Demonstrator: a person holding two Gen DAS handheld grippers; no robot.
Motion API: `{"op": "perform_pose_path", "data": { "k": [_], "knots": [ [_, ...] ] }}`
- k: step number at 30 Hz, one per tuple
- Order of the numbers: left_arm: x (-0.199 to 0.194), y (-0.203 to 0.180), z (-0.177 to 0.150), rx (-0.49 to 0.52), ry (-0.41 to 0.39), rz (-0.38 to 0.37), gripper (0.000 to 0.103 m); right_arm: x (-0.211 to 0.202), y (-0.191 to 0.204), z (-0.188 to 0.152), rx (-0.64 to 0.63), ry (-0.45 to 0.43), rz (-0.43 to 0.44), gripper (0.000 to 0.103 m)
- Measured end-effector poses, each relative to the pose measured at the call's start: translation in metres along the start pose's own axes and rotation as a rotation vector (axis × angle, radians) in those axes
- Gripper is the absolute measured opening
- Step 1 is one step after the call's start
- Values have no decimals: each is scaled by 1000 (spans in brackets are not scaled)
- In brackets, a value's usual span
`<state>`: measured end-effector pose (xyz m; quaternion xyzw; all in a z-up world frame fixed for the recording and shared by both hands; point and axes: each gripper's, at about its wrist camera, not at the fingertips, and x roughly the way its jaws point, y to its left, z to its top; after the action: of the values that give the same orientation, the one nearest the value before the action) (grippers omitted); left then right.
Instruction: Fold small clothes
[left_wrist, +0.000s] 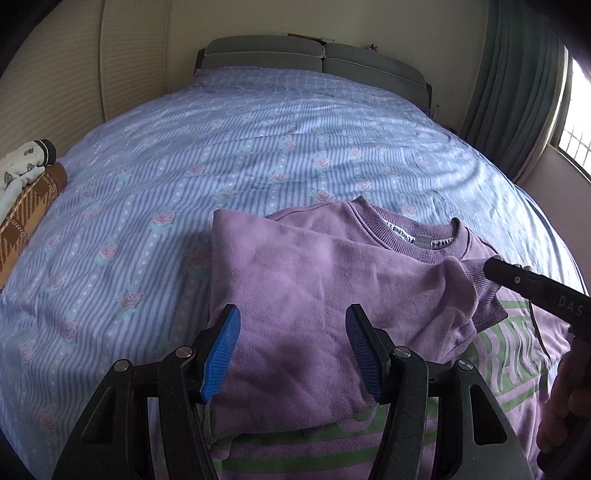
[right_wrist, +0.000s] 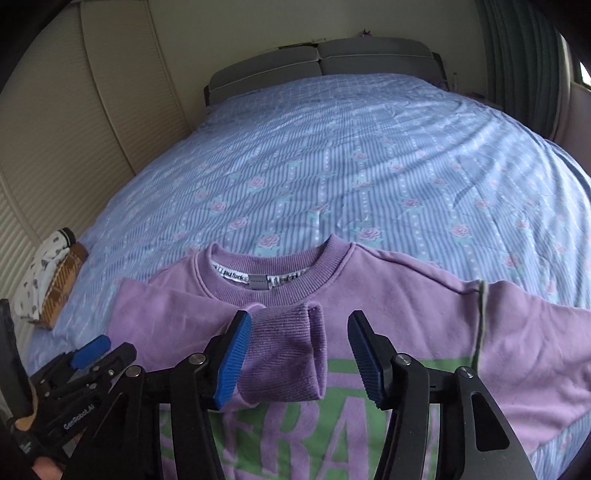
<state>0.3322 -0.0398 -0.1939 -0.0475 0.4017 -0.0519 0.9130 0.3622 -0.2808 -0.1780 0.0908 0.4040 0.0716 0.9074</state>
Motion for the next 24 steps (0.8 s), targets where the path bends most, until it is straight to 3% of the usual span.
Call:
{"op": "perform_pose_path", "data": {
  "k": [4, 6, 15, 20, 24],
  "knots": [
    [1, 3, -2, -1, 5, 2, 58, 14, 1, -5, -7, 42, 20, 28],
    [2, 6, -2, -8, 9, 2, 58, 16, 0, -9, -7, 51, 27, 12],
    [-5, 11, -6, -10, 16, -4, 59, -17, -14, -23, 74, 10, 19, 7],
    [5, 10, -13, 13, 24, 13, 59, 6, -26, -36, 123, 99, -3, 7],
    [10, 6, -17, 50, 21, 37, 59, 16, -25, -40, 118, 99, -23, 8]
  ]
}}
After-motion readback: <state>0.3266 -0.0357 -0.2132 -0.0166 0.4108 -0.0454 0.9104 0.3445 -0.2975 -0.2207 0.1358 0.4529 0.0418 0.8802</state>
